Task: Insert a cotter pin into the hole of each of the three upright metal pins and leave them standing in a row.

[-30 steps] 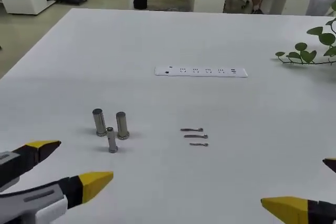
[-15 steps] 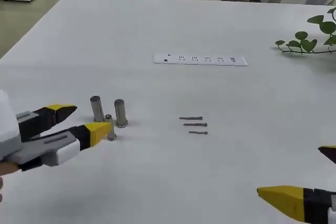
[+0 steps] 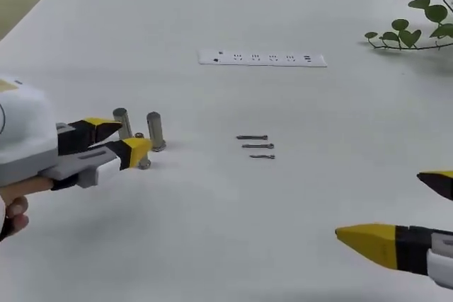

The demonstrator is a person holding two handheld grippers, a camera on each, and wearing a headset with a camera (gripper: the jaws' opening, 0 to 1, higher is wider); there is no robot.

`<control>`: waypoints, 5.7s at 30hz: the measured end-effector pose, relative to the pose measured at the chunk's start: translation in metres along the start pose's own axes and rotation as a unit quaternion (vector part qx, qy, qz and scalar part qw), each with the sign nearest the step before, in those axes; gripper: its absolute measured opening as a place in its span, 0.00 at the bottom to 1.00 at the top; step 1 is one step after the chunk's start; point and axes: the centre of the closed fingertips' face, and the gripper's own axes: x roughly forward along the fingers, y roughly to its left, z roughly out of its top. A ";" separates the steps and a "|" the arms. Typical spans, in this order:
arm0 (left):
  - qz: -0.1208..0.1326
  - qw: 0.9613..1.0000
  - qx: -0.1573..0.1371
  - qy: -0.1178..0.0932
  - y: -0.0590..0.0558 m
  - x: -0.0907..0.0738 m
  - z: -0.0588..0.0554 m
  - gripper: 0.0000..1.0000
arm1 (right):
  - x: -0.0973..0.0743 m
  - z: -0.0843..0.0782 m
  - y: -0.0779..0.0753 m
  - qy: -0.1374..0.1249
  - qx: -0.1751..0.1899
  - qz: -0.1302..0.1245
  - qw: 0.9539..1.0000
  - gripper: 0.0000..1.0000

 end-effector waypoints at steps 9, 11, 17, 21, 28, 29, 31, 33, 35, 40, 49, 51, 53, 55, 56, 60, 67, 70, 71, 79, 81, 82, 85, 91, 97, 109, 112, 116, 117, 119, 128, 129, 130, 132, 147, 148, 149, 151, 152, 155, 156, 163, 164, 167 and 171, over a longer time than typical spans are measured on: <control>0.005 1.000 -0.004 0.009 0.008 0.013 -0.006 0.19 | -0.002 0.001 -0.001 0.002 -0.001 -0.005 1.000 0.92; 0.006 1.000 -0.009 0.006 0.010 0.014 -0.005 0.16 | -0.002 -0.001 -0.002 0.006 0.003 -0.009 1.000 0.92; 0.005 1.000 -0.004 0.012 0.012 0.016 -0.008 0.12 | -0.002 -0.006 -0.001 0.011 0.006 -0.010 1.000 0.92; 0.003 1.000 -0.005 0.016 0.012 0.019 -0.011 0.10 | -0.001 -0.004 0.001 0.011 0.005 -0.007 1.000 0.92; 0.002 1.000 0.003 0.019 0.011 0.022 -0.013 0.06 | -0.002 -0.003 0.001 0.011 0.001 -0.009 1.000 0.91; 0.001 1.000 0.008 0.020 0.011 0.022 -0.013 0.06 | -0.002 -0.003 0.001 0.011 0.001 -0.009 1.000 0.91; -0.008 1.000 0.007 0.020 0.010 0.022 -0.014 0.06 | -0.003 -0.003 0.001 0.009 0.002 -0.010 1.000 0.91; -0.003 1.000 0.010 0.019 0.013 0.022 -0.013 0.06 | -0.003 -0.003 0.001 0.009 0.002 -0.010 1.000 0.91; -0.004 1.000 0.020 0.023 0.013 0.021 -0.013 0.06 | -0.004 -0.002 0.001 0.008 0.003 -0.010 1.000 0.91; -0.010 0.999 0.033 0.024 0.009 0.016 -0.012 0.05 | -0.004 -0.002 0.001 0.005 0.004 -0.010 1.000 0.91; -0.091 0.995 0.021 -0.044 -0.030 -0.002 0.023 0.05 | -0.005 -0.003 0.005 0.005 0.004 -0.006 1.000 0.91; -0.107 0.992 0.028 -0.054 -0.039 -0.007 0.029 0.05 | -0.005 -0.003 0.006 0.004 0.005 -0.005 1.000 0.91; -0.124 0.990 0.035 -0.064 -0.049 -0.013 0.036 0.05 | -0.006 -0.002 0.007 0.002 0.004 -0.004 1.000 0.91; -0.142 0.986 0.058 -0.062 -0.060 -0.018 0.039 0.05 | -0.006 -0.002 0.008 0.002 0.002 -0.004 1.000 0.91; -0.148 0.985 0.068 -0.060 -0.064 -0.019 0.040 0.05 | -0.007 -0.001 0.009 0.001 0.001 -0.003 1.000 0.91; -0.161 0.982 0.086 -0.055 -0.079 -0.022 0.043 0.05 | -0.007 0.000 0.010 -0.002 0.001 -0.001 1.000 0.91; -0.200 0.973 0.109 -0.044 -0.110 -0.017 0.039 0.05 | -0.009 0.001 0.013 -0.005 0.000 0.000 1.000 0.91; -0.213 0.969 0.117 -0.037 -0.121 -0.014 0.034 0.05 | -0.010 0.002 0.012 -0.007 -0.001 -0.001 1.000 0.91; -0.220 0.967 0.120 -0.033 -0.125 -0.013 0.032 0.05 | -0.010 0.001 0.012 -0.007 -0.001 -0.002 1.000 0.91; -0.258 0.957 0.133 -0.011 -0.155 -0.006 0.015 0.05 | -0.013 0.002 0.010 -0.015 0.007 -0.006 1.000 0.91; -0.268 0.954 0.139 -0.005 -0.162 -0.004 0.010 0.05 | -0.013 0.002 0.010 -0.014 0.006 -0.007 1.000 0.91; -0.270 0.952 0.141 -0.003 -0.165 -0.003 0.008 0.05 | -0.013 0.002 0.009 -0.013 0.006 -0.007 1.000 0.91; -0.278 0.950 0.142 0.009 -0.172 0.001 0.001 0.05 | -0.014 0.001 0.008 -0.012 0.006 -0.007 1.000 0.90; -0.280 0.947 0.155 0.021 -0.180 0.006 -0.010 0.05 | -0.013 0.000 0.009 -0.012 0.007 -0.007 1.000 0.91; -0.286 0.943 0.165 0.031 -0.183 0.009 -0.018 0.05 | -0.013 -0.002 0.008 -0.011 0.010 -0.006 1.000 0.91; -0.290 0.943 0.160 0.041 -0.186 0.012 -0.029 0.05 | -0.013 -0.004 0.008 -0.011 0.013 -0.006 1.000 0.90; -0.292 0.942 0.162 0.043 -0.187 0.012 -0.032 0.05 | -0.013 -0.004 0.008 -0.012 0.014 -0.006 1.000 0.90; -0.291 0.942 0.160 0.046 -0.188 0.010 -0.035 0.05 | -0.013 -0.005 0.008 -0.010 0.013 -0.006 1.000 0.90; -0.292 0.942 0.158 0.046 -0.188 0.009 -0.036 0.05 | -0.013 -0.005 0.008 -0.010 0.013 -0.006 1.000 0.90; -0.293 0.941 0.161 0.049 -0.188 0.008 -0.039 0.05 | -0.013 -0.005 0.008 -0.010 0.014 -0.006 1.000 0.90; -0.299 0.939 0.164 0.047 -0.189 0.006 -0.041 0.06 | -0.012 -0.005 0.009 -0.009 0.012 -0.004 1.000 0.90; -0.300 0.939 0.164 0.047 -0.189 0.006 -0.041 0.06 | -0.012 -0.005 0.009 -0.009 0.011 -0.004 1.000 0.90; -0.300 0.938 0.165 0.047 -0.189 0.006 -0.041 0.06 | -0.012 -0.004 0.010 -0.009 0.011 -0.003 1.000 0.90; -0.300 0.938 0.169 0.046 -0.189 0.005 -0.041 0.06 | -0.011 -0.004 0.010 -0.009 0.011 -0.003 1.000 0.90; -0.295 0.939 0.156 0.078 -0.185 -0.003 -0.049 0.21 | -0.011 -0.006 0.015 -0.008 0.010 0.002 1.000 0.90; -0.297 0.939 0.152 0.080 -0.185 -0.006 -0.049 0.24 | -0.011 -0.006 0.015 -0.009 0.011 0.002 1.000 0.90; -0.296 0.940 0.149 0.079 -0.185 -0.008 -0.048 0.25 | -0.011 -0.006 0.015 -0.009 0.011 0.003 1.000 0.90; -0.294 0.942 0.139 0.077 -0.184 -0.012 -0.046 0.30 | -0.011 -0.007 0.015 -0.008 0.011 0.003 1.000 0.90; -0.294 0.943 0.134 0.076 -0.183 -0.015 -0.045 0.33 | -0.011 -0.008 0.015 -0.009 0.011 0.004 1.000 0.90; -0.301 0.944 0.115 0.077 -0.184 -0.023 -0.043 0.38 | -0.011 -0.010 0.015 -0.008 0.014 0.004 1.000 0.90; -0.299 0.945 0.111 0.076 -0.184 -0.024 -0.042 0.39 | -0.011 -0.010 0.015 -0.007 0.014 0.005 1.000 0.90; -0.291 0.953 0.056 0.059 -0.184 -0.033 -0.033 0.60 | -0.010 -0.015 0.013 -0.003 0.015 0.004 1.000 0.90; -0.288 0.954 0.056 0.054 -0.184 -0.033 -0.032 0.62 | -0.009 -0.016 0.012 -0.002 0.016 0.004 1.000 0.90; -0.286 0.956 0.043 0.048 -0.184 -0.037 -0.028 0.71 | -0.010 -0.020 0.012 0.004 0.015 0.003 1.000 0.90; -0.277 0.958 0.047 0.048 -0.182 -0.040 -0.027 0.93 | -0.010 -0.021 0.011 0.006 0.015 0.003 1.000 0.90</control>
